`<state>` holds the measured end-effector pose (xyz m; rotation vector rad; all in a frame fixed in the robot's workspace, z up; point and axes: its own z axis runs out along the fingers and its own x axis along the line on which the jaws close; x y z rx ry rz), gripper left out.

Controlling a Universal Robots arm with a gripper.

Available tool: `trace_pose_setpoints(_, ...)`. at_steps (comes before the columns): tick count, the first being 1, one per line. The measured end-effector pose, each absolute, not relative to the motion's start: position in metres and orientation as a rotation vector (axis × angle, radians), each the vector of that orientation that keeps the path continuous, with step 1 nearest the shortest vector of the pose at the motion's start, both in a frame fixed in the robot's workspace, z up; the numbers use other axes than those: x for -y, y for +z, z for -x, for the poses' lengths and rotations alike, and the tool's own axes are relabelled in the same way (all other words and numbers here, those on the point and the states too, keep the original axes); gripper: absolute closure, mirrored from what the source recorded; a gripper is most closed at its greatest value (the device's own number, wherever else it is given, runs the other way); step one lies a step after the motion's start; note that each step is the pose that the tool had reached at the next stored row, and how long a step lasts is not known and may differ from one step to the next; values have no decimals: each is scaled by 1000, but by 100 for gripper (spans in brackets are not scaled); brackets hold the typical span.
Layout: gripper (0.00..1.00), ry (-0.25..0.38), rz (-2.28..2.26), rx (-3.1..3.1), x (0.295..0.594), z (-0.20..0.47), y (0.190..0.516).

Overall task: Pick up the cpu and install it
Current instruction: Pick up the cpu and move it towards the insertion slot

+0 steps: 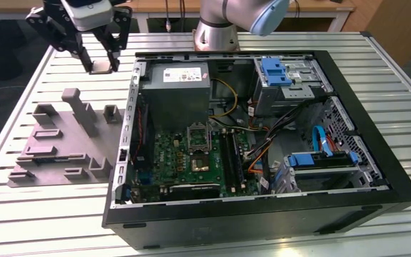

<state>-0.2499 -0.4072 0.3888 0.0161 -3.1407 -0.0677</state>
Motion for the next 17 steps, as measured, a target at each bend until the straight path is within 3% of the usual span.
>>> trace_pose_setpoints(17,53,-68,-16,3141,407,228,389)
